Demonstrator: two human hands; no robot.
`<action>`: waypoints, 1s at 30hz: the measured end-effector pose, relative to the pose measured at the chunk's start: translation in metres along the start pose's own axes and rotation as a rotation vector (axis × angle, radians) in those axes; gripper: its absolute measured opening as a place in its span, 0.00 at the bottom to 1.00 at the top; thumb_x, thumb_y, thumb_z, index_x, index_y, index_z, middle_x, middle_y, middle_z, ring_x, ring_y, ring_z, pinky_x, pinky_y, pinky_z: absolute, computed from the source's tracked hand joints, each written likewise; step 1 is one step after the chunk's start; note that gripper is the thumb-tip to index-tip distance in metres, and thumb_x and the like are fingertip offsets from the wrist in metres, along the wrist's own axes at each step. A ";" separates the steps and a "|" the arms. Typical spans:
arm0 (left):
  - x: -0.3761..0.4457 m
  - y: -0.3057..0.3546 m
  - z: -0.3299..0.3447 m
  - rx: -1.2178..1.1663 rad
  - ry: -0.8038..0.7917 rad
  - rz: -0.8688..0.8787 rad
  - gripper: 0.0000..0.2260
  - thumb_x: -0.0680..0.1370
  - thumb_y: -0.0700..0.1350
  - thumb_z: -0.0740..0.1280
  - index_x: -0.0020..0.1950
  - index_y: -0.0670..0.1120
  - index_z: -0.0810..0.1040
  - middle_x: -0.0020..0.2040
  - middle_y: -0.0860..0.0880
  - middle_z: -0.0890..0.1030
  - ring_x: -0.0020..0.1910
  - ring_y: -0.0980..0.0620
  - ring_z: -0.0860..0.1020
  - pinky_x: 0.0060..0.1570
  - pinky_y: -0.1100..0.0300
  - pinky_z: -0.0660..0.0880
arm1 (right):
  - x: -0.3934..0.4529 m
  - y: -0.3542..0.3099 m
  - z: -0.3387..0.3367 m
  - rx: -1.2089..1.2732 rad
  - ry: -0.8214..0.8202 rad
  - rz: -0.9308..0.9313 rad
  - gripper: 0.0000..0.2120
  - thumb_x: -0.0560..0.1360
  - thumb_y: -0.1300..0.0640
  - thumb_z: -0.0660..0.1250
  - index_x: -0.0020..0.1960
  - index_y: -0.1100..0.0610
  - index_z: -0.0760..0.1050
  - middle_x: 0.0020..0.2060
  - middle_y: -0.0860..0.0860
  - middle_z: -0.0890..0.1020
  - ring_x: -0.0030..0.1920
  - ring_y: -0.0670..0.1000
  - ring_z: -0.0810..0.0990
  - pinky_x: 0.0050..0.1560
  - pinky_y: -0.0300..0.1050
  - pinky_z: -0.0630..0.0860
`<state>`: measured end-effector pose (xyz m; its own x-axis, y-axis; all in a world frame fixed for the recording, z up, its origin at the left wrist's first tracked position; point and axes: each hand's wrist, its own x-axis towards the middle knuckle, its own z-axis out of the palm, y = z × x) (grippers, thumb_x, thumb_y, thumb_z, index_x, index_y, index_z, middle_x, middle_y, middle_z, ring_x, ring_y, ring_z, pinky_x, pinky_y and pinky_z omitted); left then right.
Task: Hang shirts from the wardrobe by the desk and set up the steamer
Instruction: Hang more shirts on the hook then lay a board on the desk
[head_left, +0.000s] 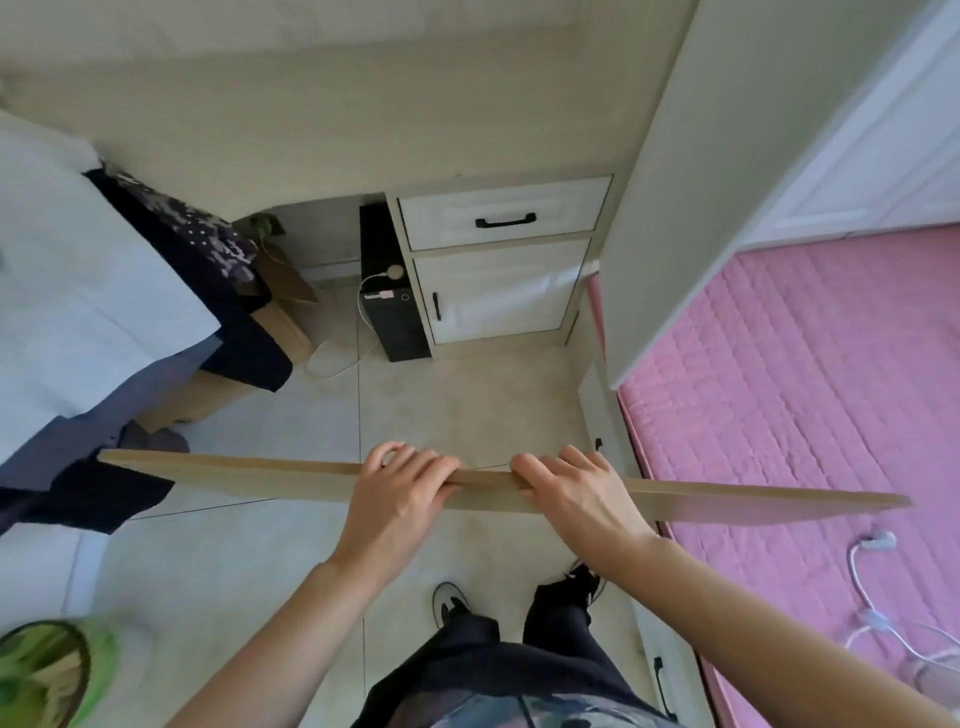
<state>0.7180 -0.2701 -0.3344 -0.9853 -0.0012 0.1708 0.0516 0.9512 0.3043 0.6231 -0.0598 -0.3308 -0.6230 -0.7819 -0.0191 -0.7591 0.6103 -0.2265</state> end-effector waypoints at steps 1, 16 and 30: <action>-0.007 -0.007 -0.009 0.004 0.006 -0.015 0.06 0.75 0.48 0.71 0.50 0.50 0.78 0.43 0.56 0.79 0.44 0.52 0.77 0.54 0.56 0.69 | 0.004 -0.011 0.001 0.008 0.006 -0.012 0.04 0.78 0.52 0.58 0.53 0.49 0.69 0.38 0.44 0.76 0.38 0.52 0.74 0.37 0.47 0.72; -0.096 -0.107 -0.097 0.114 0.069 -0.206 0.06 0.73 0.50 0.72 0.48 0.51 0.80 0.42 0.58 0.78 0.39 0.53 0.76 0.43 0.59 0.64 | 0.078 -0.149 0.011 0.228 0.031 -0.151 0.09 0.75 0.57 0.68 0.53 0.49 0.72 0.46 0.45 0.76 0.42 0.49 0.78 0.37 0.46 0.75; -0.041 -0.187 -0.131 0.158 0.129 -0.292 0.09 0.70 0.49 0.76 0.49 0.52 0.82 0.40 0.57 0.78 0.39 0.52 0.77 0.44 0.61 0.63 | 0.204 -0.162 -0.015 0.291 -0.022 -0.204 0.07 0.75 0.54 0.68 0.52 0.49 0.74 0.45 0.43 0.75 0.37 0.45 0.74 0.39 0.42 0.70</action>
<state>0.7704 -0.4881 -0.2753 -0.9257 -0.3092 0.2179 -0.2647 0.9410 0.2109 0.6164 -0.3161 -0.2834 -0.4572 -0.8887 0.0345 -0.7800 0.3821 -0.4955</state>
